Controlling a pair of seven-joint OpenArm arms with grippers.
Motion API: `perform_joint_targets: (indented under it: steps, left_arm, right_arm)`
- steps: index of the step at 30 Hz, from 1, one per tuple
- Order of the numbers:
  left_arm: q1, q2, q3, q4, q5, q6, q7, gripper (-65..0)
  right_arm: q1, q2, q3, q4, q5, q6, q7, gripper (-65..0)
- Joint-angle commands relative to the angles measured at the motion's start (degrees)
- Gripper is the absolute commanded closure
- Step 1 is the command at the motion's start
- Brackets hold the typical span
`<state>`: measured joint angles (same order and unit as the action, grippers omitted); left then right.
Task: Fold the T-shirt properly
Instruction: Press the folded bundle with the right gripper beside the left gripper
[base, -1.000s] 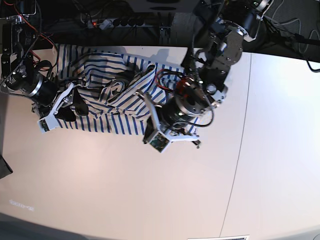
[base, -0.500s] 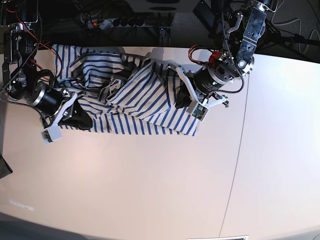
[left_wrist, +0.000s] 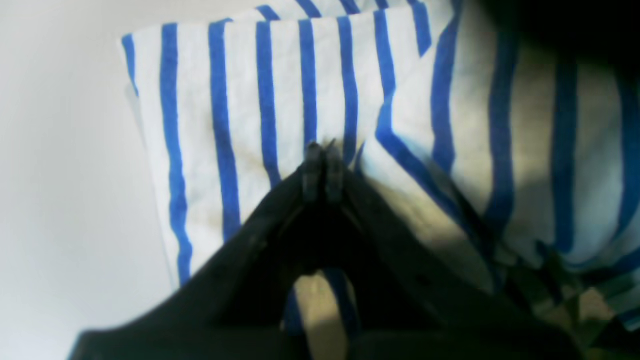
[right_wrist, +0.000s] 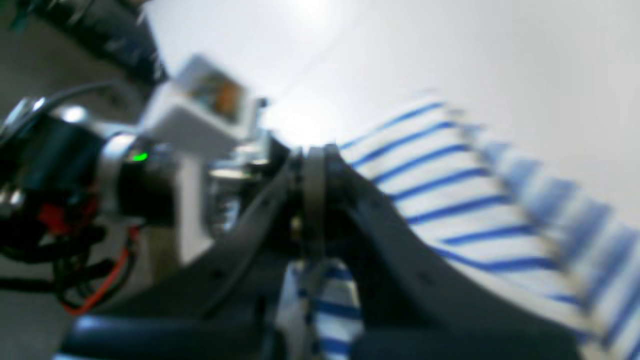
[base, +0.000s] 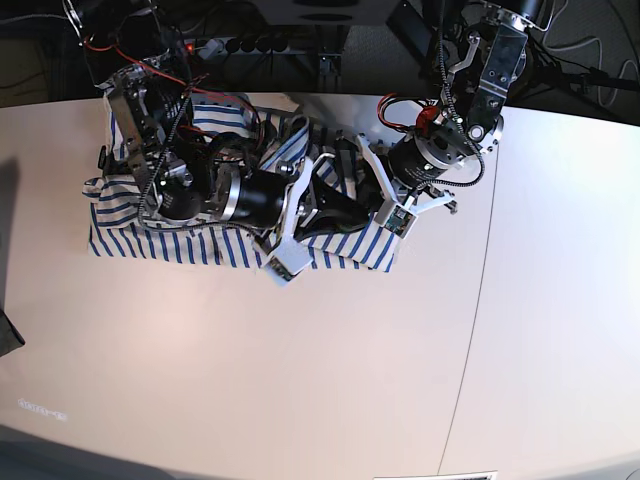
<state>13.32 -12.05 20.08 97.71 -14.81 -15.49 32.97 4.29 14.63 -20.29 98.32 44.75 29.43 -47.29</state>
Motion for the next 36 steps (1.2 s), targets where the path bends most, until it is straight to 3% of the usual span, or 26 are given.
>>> perform_joint_targets:
  steps: [1, 5, 13, 16, 29, 36]
  left_arm:
    - [-0.3, -0.1, -0.3, 0.4, 0.8, -0.6, 0.2, 0.0]
    - [-1.0, -0.2, -0.3, 0.4, 0.8, -0.6, 0.2, 0.0]
    - [-2.0, -0.2, -0.3, 0.4, 2.2, -0.6, 0.3, 0.0]
    - [-2.0, -0.2, -0.3, 0.4, 2.2, -0.6, 0.3, 0.0]
    - [-2.4, -0.2, -4.1, 0.4, 0.5, -0.6, 0.7, 0.0]
    - [-3.1, -0.2, -5.3, 0.4, -2.6, -0.6, 0.8, 0.0]
  right_arm:
    - [0.8, 0.6, -0.4, 0.9, -0.5, 3.6, 0.9, 0.0]
    - [0.7, 1.9, -1.3, 0.1, -7.5, 3.6, 1.0, 0.0]
    - [0.7, 10.1, -1.3, -2.8, -10.7, 3.4, 2.6, 0.0]
    - [0.7, 11.8, -1.3, -5.7, -10.7, 3.4, 3.4, 0.0]
    - [0.6, 12.1, 0.5, -8.3, -7.4, 3.4, 5.5, 0.0]
    - [0.6, 12.0, 9.1, -2.1, -0.6, 3.4, 4.7, 0.0]
